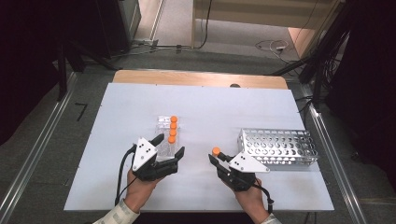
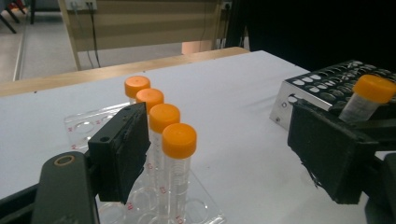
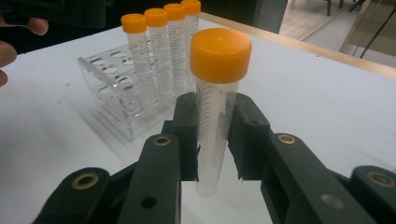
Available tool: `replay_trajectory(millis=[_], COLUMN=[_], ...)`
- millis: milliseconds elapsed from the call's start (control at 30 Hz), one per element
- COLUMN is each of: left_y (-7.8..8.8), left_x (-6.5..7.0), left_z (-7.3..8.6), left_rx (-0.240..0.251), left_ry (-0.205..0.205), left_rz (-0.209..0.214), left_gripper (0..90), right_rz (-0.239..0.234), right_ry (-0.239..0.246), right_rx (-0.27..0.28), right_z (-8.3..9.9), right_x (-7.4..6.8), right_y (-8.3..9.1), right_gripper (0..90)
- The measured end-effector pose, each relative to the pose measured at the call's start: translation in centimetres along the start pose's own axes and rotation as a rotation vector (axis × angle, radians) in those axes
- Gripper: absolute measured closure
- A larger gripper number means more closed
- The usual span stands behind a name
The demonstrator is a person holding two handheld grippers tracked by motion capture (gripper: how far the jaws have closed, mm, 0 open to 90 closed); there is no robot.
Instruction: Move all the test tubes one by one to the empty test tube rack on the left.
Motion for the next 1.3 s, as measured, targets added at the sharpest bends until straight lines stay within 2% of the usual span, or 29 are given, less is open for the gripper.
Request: replay_trajectory(millis=[100, 267, 433, 567, 733, 867, 1300], left_y=[-0.2, -0.9, -1.6, -2.2, -2.6, -2.7, -2.9], left_x=[0.5, 1.9, 3.5, 4.3, 4.8, 4.9, 5.0], left_z=[0.0, -0.1, 0.1, 0.3, 0.6, 0.7, 0.9], left_rx=[-0.004, -0.003, -0.012, -0.026, -0.038, -0.046, -0.05], left_ry=[-0.006, -0.015, -0.041, -0.051, -0.063, -0.073, -0.09], left_rz=[0.036, 0.123, 0.218, 0.257, 0.275, 0.273, 0.268], left_gripper=[22.0, 24.8, 36.0, 45.7, 57.3, 65.4, 69.2], right_rz=[-0.01, -0.029, -0.046, -0.062, -0.082, -0.091, -0.094], right_ry=[0.005, 0.021, 0.038, 0.046, 0.054, 0.059, 0.056], right_rx=[-0.005, -0.012, -0.012, -0.013, -0.016, -0.015, -0.018], right_z=[0.0, 0.2, 0.1, 0.1, 0.1, 0.1, 0.1], right_x=[-0.5, -1.4, -2.1, -2.7, -3.5, -3.8, -3.9], right_y=[-0.1, -0.4, -0.5, -0.6, -0.6, -0.5, -0.5], right_gripper=[71.9, 71.9, 71.8, 71.8, 71.8, 71.9, 71.6])
Point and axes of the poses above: each handheld gripper's, and its own axes: y roughly backward along the jaws, z roughly out of its underside, x roughly to its right, the point moved 4 cm from there along -y, roughly forward along the jaws, and after that the axes turned 15 degrees about z, right-handed, at the moved point
